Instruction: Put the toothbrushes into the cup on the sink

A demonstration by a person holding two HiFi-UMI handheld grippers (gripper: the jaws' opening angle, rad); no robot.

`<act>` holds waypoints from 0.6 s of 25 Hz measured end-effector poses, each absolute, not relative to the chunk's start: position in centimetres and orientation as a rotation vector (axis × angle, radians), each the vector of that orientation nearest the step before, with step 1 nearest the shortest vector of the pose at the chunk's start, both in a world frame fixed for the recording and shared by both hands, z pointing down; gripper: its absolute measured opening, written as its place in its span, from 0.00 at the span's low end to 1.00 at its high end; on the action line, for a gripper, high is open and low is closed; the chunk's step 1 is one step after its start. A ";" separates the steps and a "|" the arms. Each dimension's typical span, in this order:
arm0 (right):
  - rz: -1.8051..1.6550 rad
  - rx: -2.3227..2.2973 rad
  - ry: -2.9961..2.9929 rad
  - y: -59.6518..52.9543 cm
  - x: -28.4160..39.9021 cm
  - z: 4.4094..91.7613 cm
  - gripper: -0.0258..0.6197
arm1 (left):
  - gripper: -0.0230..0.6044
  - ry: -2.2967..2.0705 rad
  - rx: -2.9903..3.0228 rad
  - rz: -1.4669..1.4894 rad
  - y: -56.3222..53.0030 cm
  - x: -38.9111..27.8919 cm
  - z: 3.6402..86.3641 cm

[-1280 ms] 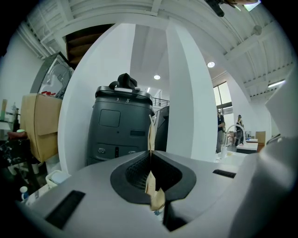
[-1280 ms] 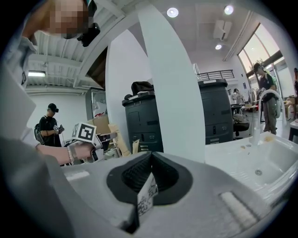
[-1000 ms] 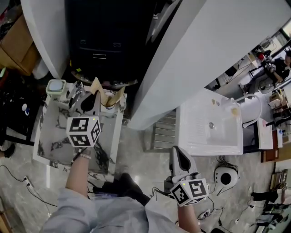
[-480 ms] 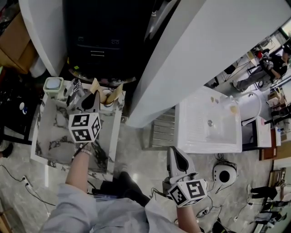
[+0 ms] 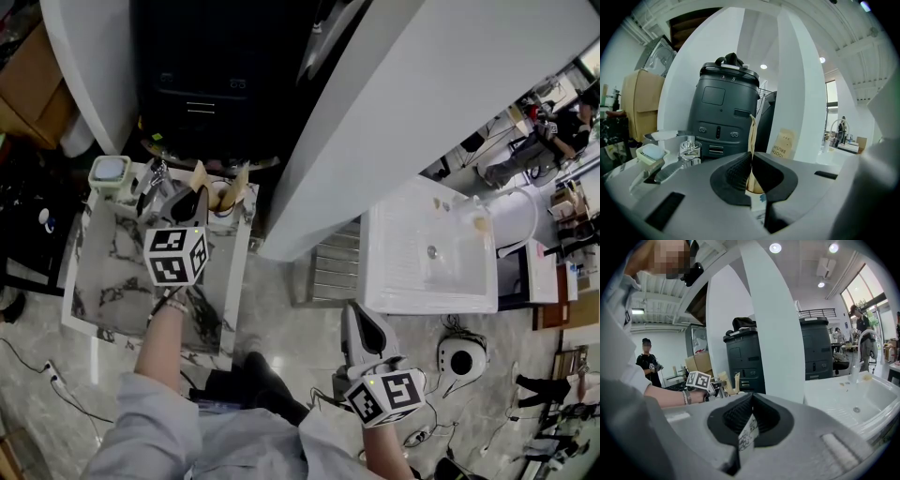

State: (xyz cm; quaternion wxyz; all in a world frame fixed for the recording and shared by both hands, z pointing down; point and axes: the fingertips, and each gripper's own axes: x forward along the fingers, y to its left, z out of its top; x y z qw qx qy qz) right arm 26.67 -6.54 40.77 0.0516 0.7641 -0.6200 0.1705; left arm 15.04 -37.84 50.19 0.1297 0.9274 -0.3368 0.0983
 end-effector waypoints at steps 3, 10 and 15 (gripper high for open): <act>0.516 2.320 -1.895 -6.7 26.4 40.8 0.04 | 0.05 -0.970 2.677 0.296 -37.7 15.0 50.4; 0.507 2.299 -1.931 -7.2 25.7 40.5 0.04 | 0.07 -0.967 2.644 0.301 -37.3 14.2 50.3; 0.505 2.278 -1.965 -7.8 25.0 40.2 0.04 | 0.12 -0.965 2.657 0.321 -36.9 13.3 49.7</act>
